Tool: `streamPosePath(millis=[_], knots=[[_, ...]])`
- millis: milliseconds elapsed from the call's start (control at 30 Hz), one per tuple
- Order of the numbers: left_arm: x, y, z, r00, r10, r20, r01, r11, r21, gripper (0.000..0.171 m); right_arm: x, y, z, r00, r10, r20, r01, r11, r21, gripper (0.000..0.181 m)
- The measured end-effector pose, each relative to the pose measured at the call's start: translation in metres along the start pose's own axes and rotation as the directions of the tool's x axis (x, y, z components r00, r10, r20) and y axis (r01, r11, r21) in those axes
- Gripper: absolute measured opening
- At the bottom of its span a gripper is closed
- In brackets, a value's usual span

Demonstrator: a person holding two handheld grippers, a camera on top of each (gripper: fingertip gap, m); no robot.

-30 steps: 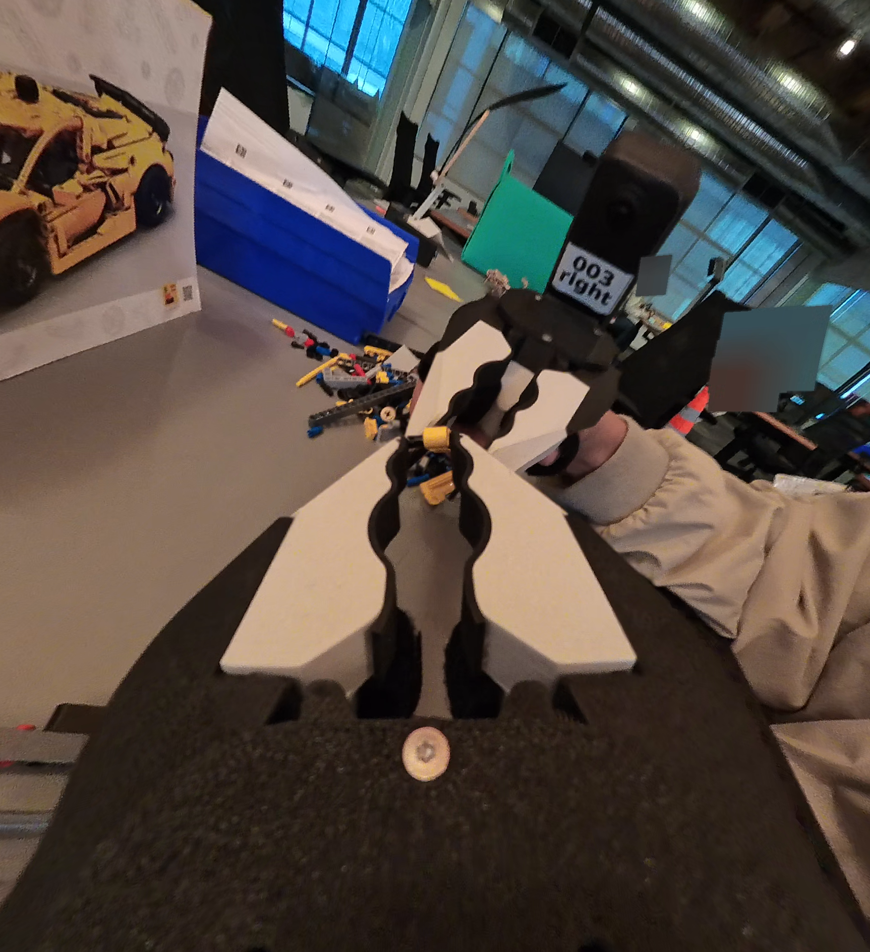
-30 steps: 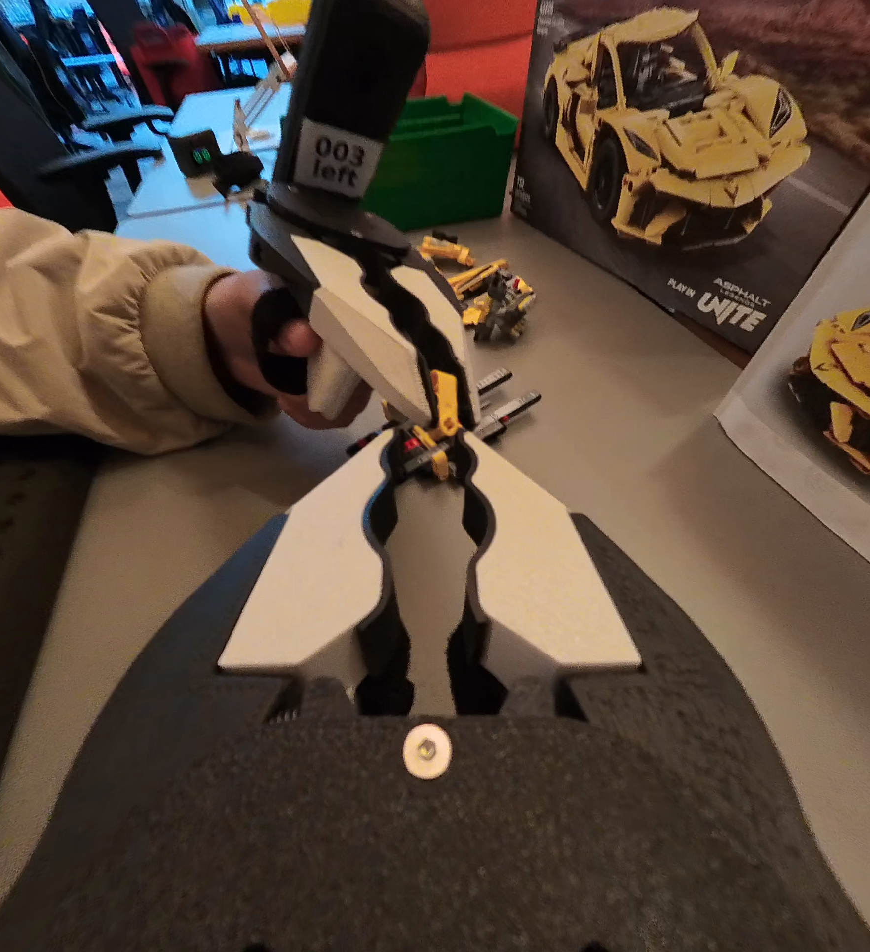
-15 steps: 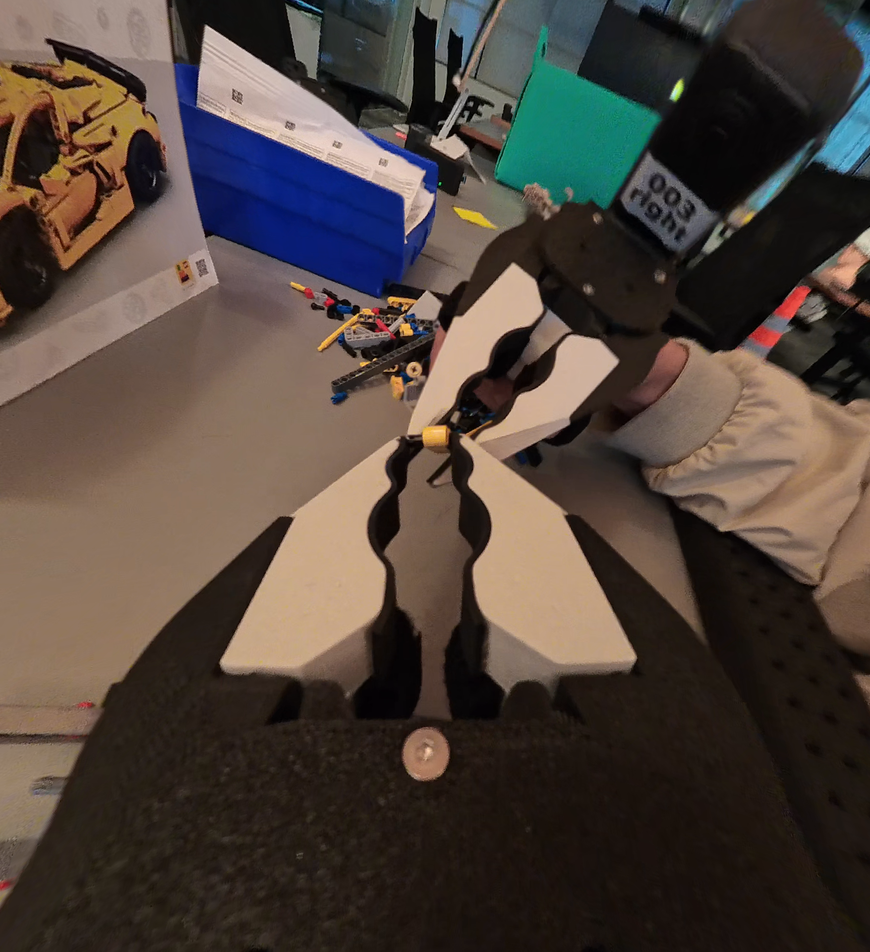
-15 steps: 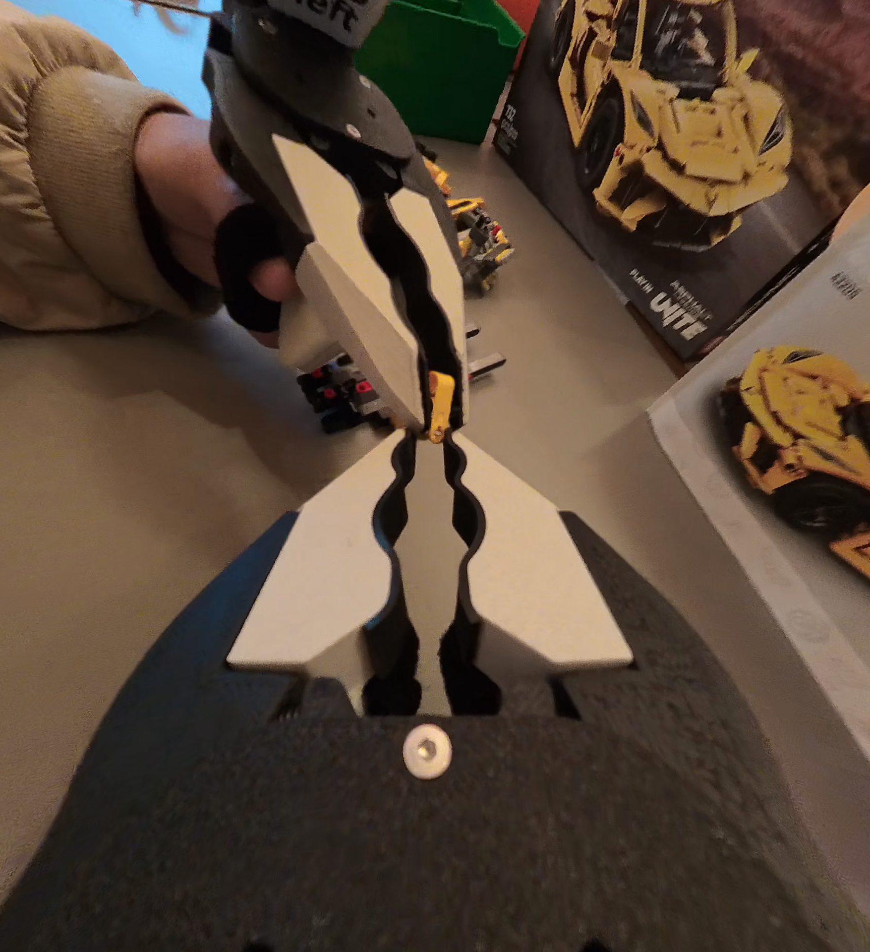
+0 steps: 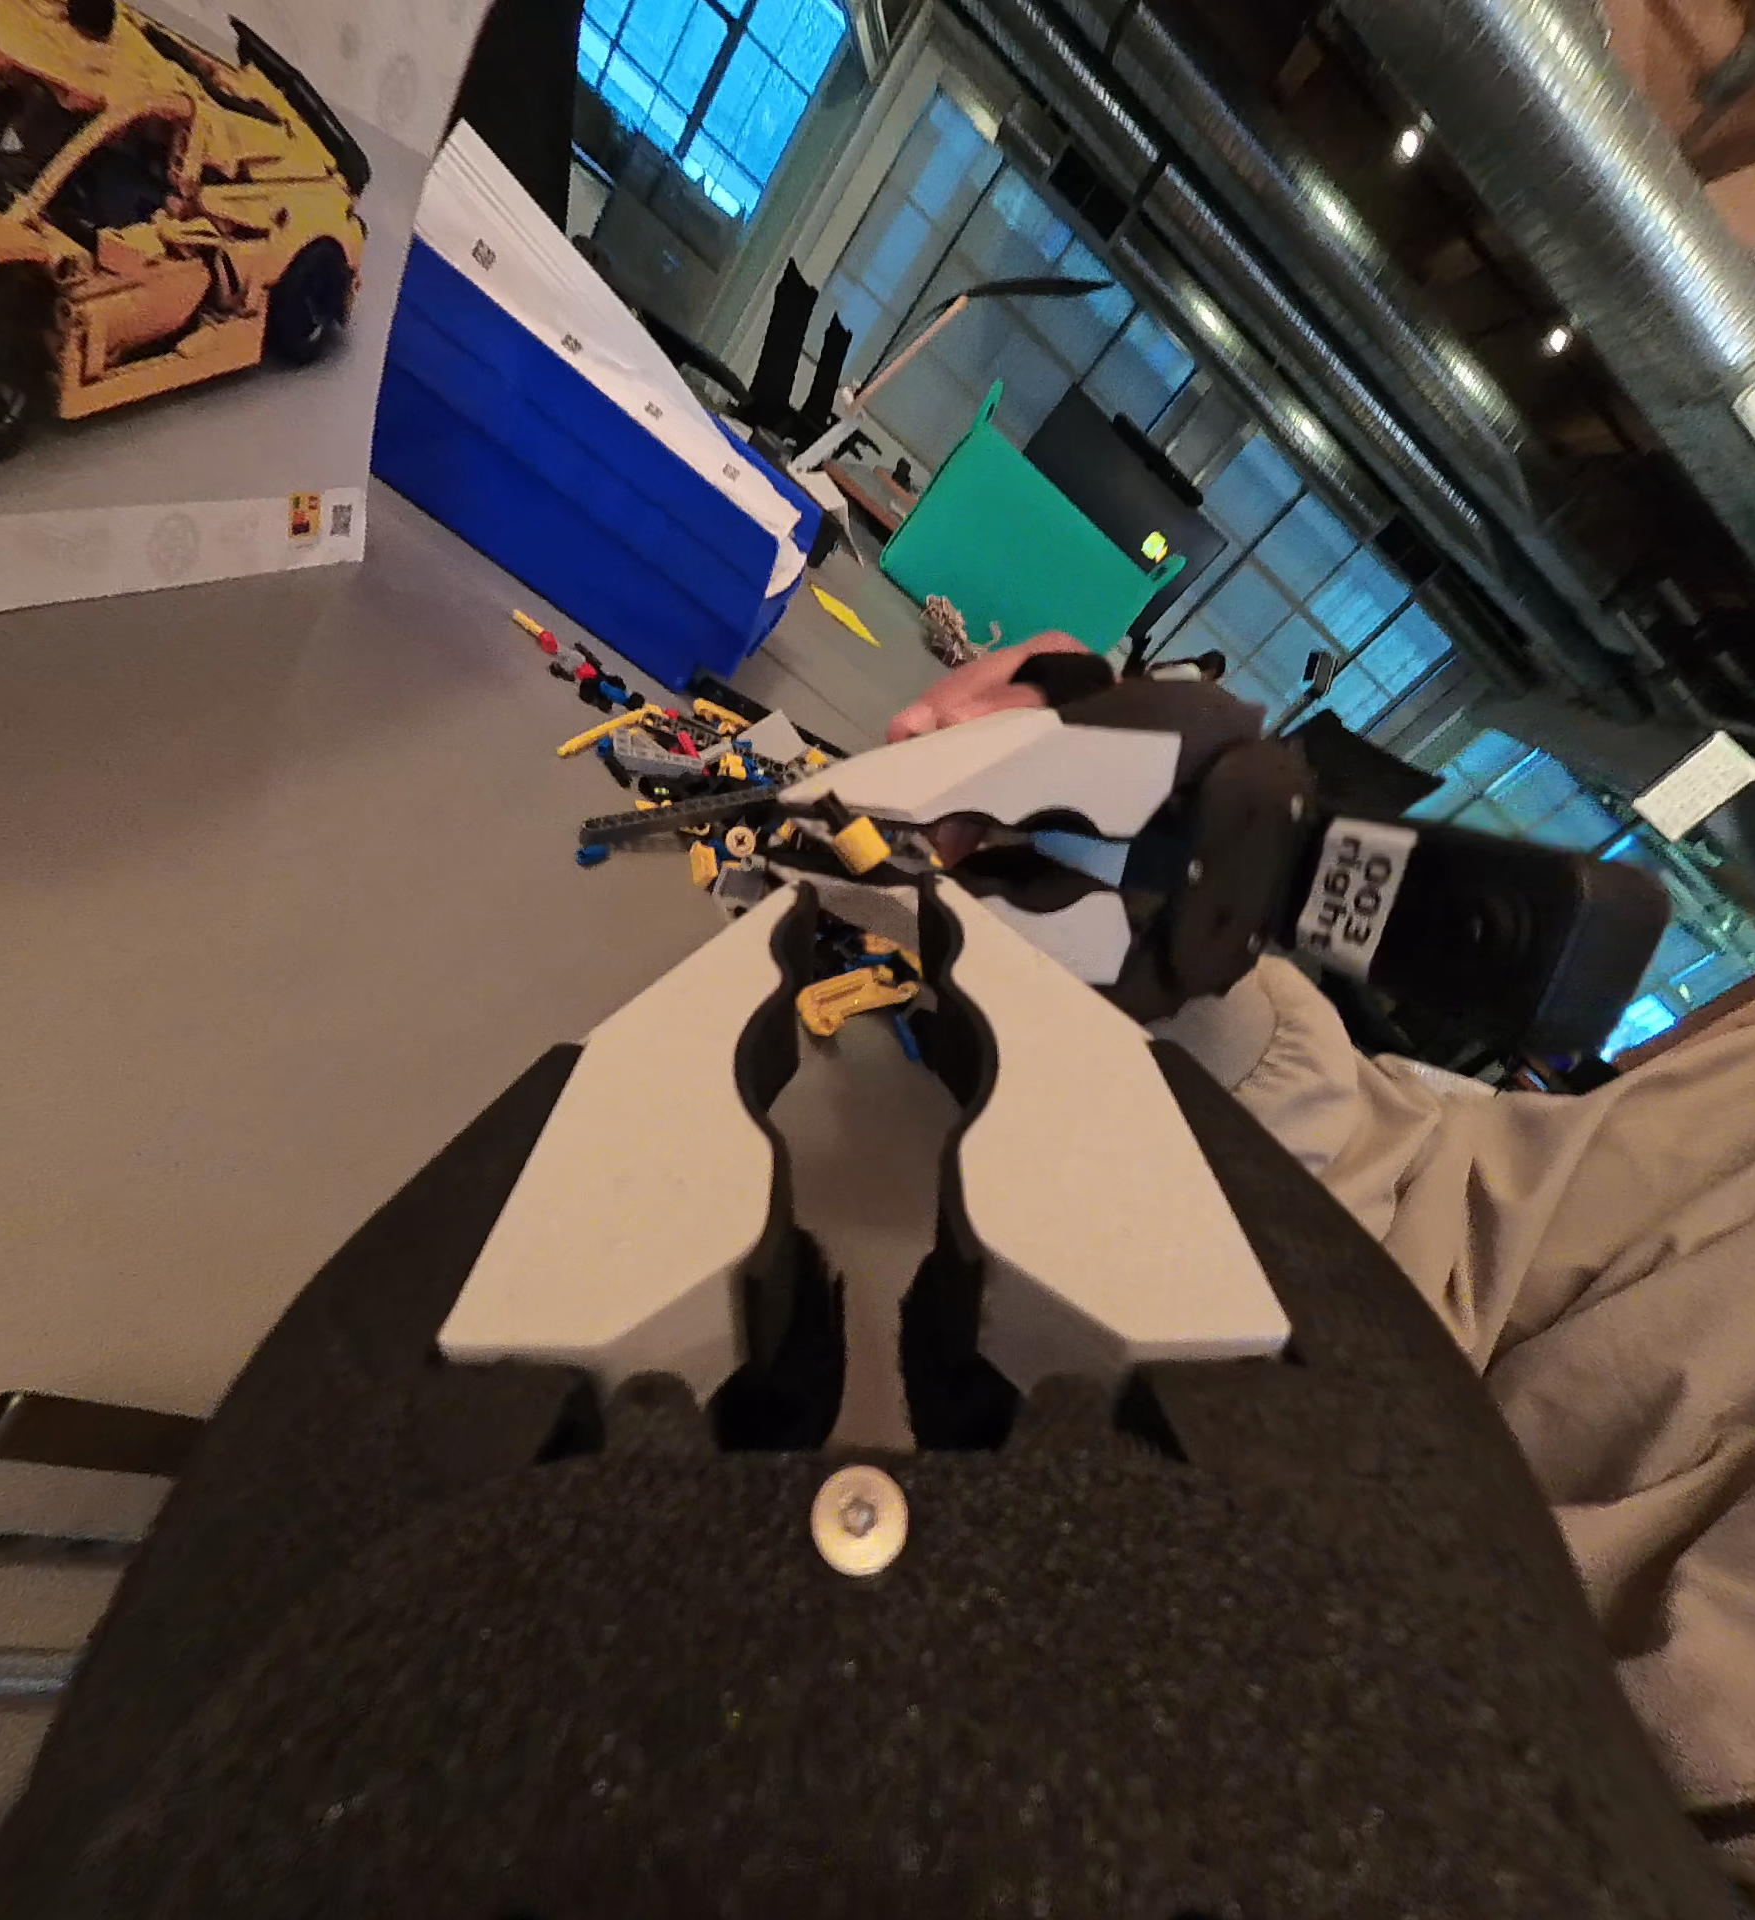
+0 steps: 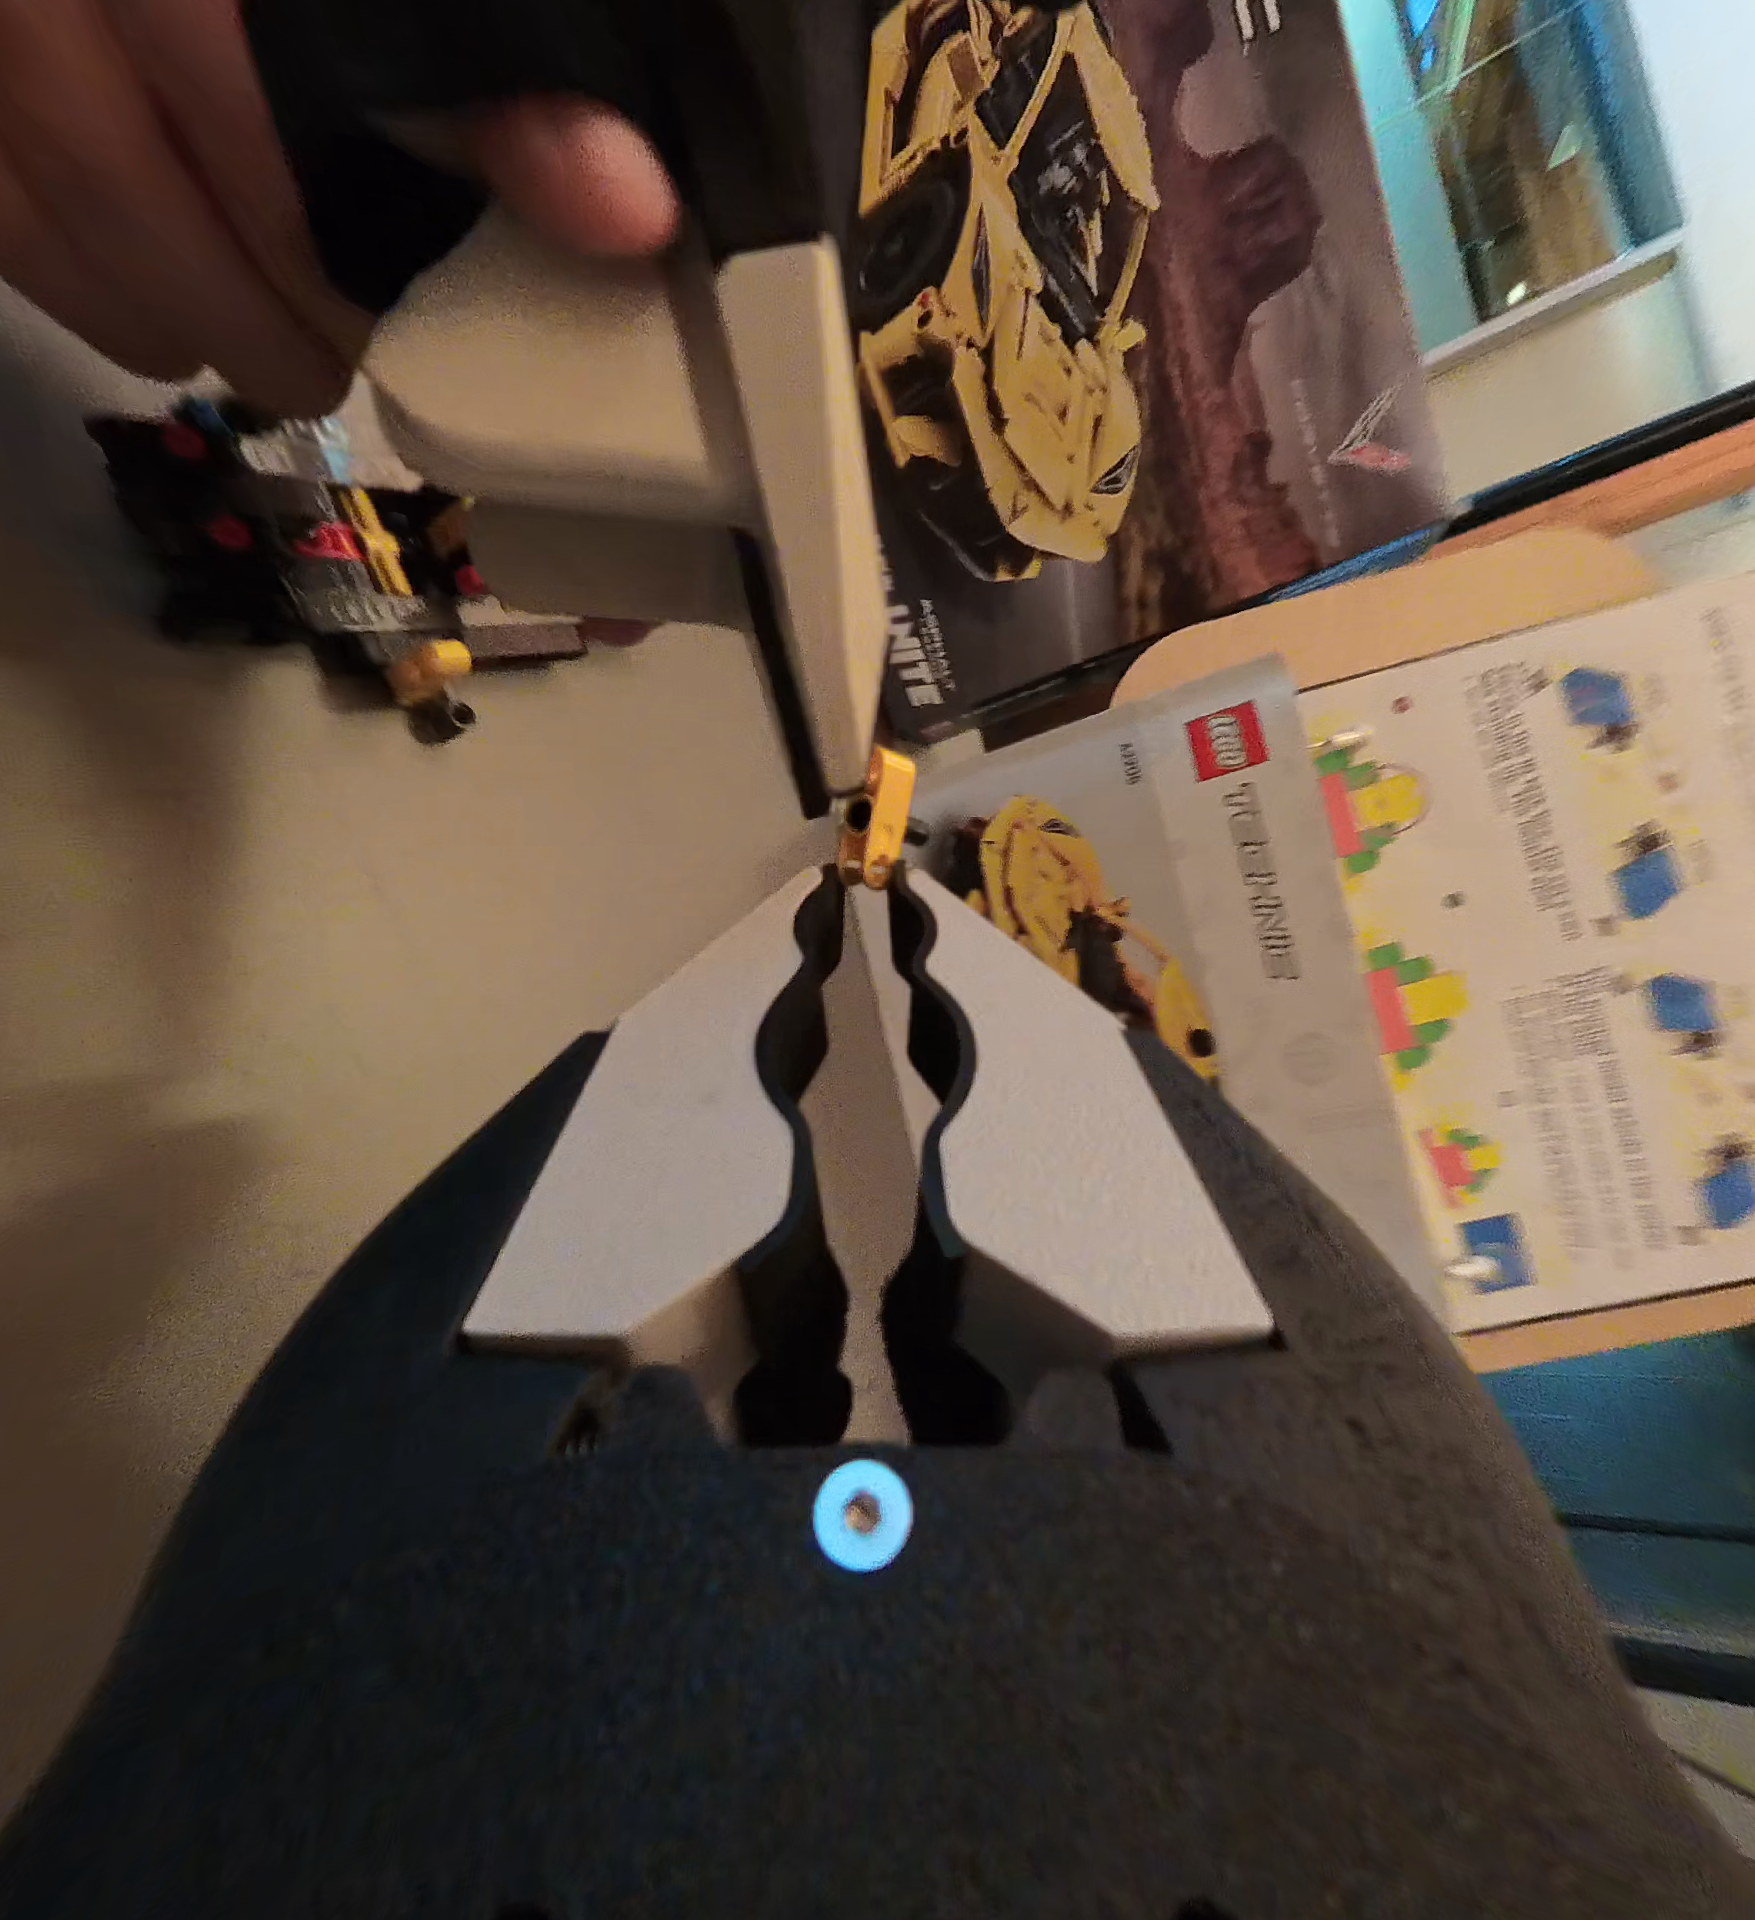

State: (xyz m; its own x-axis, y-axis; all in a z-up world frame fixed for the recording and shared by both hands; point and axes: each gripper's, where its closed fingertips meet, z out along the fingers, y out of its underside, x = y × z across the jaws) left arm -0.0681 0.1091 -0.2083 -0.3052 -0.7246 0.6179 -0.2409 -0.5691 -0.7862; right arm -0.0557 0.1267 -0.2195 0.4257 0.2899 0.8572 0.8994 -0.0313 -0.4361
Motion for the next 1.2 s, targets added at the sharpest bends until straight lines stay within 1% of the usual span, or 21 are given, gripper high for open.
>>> streamPosePath(millis=[100,133,267,333,367,400,433,467,500,567,600,633,667,700,733,767,833,900,1033,1133,1200], knots=[[0.001,-0.006,-0.001,0.999,-0.046,-0.017,0.047,0.998,0.037,0.018,0.0,-0.007,0.0,0.988,-0.143,-0.055,0.142,0.99,-0.016,0.007],[0.002,-0.005,-0.001,0.998,-0.055,-0.024,0.056,0.998,0.033,0.011,0.001,-0.01,0.0,0.982,-0.173,-0.075,0.172,0.985,-0.022,0.007],[0.004,-0.004,-0.003,1.0,0.004,-0.006,-0.004,1.0,0.007,0.008,0.003,-0.011,0.0,0.966,-0.23,-0.118,0.226,0.973,-0.044,0.007],[0.008,-0.007,-0.005,0.995,0.097,0.017,-0.097,0.995,-0.009,0.006,0.006,-0.015,-0.002,0.975,-0.141,-0.172,0.144,0.99,0.005,0.006],[0.006,-0.009,-0.006,0.983,0.171,0.065,-0.17,0.985,-0.018,0.007,0.006,-0.012,-0.002,0.988,-0.044,-0.15,0.047,0.999,0.018,0.003],[0.003,-0.013,-0.009,0.958,0.261,0.122,-0.261,0.965,-0.023,0.007,0.005,-0.006,-0.002,0.991,0.092,-0.101,-0.09,0.996,0.02,0.011],[0.0,-0.017,-0.012,0.915,0.358,0.183,-0.359,0.933,-0.032,0.007,0.003,-0.002,-0.002,0.971,0.24,-0.016,-0.239,0.971,0.027,0.028],[-0.004,-0.022,-0.016,0.857,0.451,0.251,-0.454,0.89,-0.05,0.007,0.004,-0.002,-0.003,0.912,0.406,0.067,-0.409,0.911,0.046,0.034],[-0.007,-0.027,-0.018,0.787,0.533,0.312,-0.537,0.84,-0.08,0.007,0.005,-0.007,-0.005,0.817,0.552,0.166,-0.568,0.82,0.073,0.038],[-0.01,-0.032,-0.021,0.641,0.66,0.393,-0.663,0.733,-0.149,0.007,0.022,-0.014,-0.006,0.564,0.774,0.287,-0.823,0.557,0.115,0.04],[-0.008,-0.033,-0.021,0.58,0.701,0.414,-0.709,0.685,-0.167,0.007,0.027,-0.02,-0.008,0.439,0.821,0.366,-0.897,0.425,0.123,0.04],[-0.007,-0.034,-0.02,0.528,0.731,0.432,-0.743,0.644,-0.183,0.007,0.029,-0.026,-0.009,0.331,0.834,0.442,-0.943,0.311,0.118,0.034],[-0.006,-0.035,-0.019,0.479,0.755,0.448,-0.767,0.608,-0.205,0.007,0.029,-0.028,-0.007,0.253,0.842,0.476,-0.967,0.234,0.1,0.028],[-0.005,-0.034,-0.018,0.432,0.779,0.455,-0.789,0.571,-0.228,0.007,0.028,-0.032,-0.006,0.208,0.84,0.501,-0.978,0.186,0.094,0.027],[-0.004,-0.033,-0.016,0.391,0.8,0.455,-0.806,0.536,-0.25,0.007,0.027,-0.035,-0.005,0.189,0.838,0.511,-0.982,0.162,0.097,0.024],[-0.003,-0.032,-0.015,0.357,0.814,0.458,-0.819,0.509,-0.266,0.007,0.025,-0.035,-0.002,0.192,0.846,0.498,-0.981,0.166,0.096,0.024],[0.001,-0.03,-0.011,0.336,0.823,0.458,-0.828,0.49,-0.273,0.007,0.028,-0.036,0.0,0.233,0.856,0.462,-0.971,0.182,0.153,0.019],[0.003,-0.029,-0.009,0.349,0.818,0.458,-0.826,0.499,-0.262,0.007,0.029,-0.038,-0.001,0.244,0.853,0.461,-0.967,0.181,0.177,0.008],[-0.001,-0.027,-0.008,0.366,0.797,0.48,-0.802,0.532,-0.271,0.007,0.027,-0.037,0.001,0.227,0.858,0.461,-0.972,0.173,0.158,0.003],[-0.001,-0.029,-0.008,0.363,0.778,0.514,-0.797,0.544,-0.261,0.007,0.028,-0.037,0.002,0.154,0.865,0.478,-0.986,0.105,0.126,0.003],[-0.003,-0.028,-0.007,0.355,0.776,0.521,-0.792,0.546,-0.275,0.007,0.025,-0.036,0.003,0.132,0.863,0.487,-0.991,0.097,0.097,0.003]])
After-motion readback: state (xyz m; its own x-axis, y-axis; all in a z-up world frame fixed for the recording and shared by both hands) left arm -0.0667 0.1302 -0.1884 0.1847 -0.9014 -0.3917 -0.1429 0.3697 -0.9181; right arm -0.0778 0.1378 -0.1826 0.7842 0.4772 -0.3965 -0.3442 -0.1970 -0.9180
